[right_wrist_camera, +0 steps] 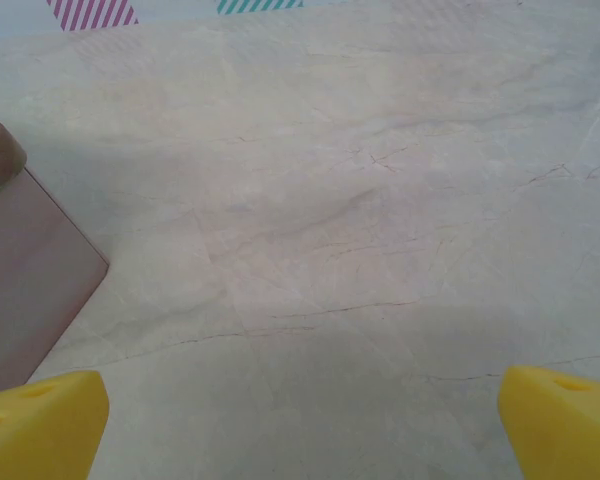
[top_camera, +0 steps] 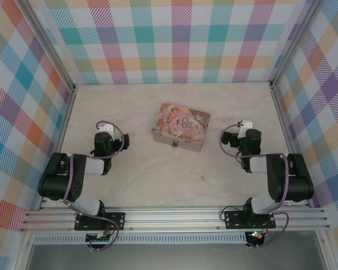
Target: Unlock a padlock with a key
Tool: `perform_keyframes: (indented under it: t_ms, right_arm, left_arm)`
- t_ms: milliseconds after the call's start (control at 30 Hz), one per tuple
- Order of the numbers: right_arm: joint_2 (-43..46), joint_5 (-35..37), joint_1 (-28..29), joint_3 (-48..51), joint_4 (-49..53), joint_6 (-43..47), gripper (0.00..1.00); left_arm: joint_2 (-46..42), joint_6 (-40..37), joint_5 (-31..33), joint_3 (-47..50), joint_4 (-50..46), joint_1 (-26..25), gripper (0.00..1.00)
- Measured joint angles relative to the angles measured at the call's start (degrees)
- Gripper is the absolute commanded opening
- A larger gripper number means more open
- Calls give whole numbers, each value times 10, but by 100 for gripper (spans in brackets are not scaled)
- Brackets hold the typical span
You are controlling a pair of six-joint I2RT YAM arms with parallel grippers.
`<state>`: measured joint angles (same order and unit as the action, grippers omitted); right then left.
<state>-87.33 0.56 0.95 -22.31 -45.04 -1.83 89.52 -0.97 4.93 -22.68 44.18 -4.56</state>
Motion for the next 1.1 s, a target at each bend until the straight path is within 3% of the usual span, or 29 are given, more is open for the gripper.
perform_keyframes:
  t_ms: [933, 1100]
  right_arm:
    - [0, -2, -2, 0, 0, 6, 100]
    - [1, -2, -2, -15, 19, 6, 100]
  left_arm:
    - [0, -2, 0, 0, 11, 0, 100]
    - [-28, -2, 0, -10, -35, 0, 100]
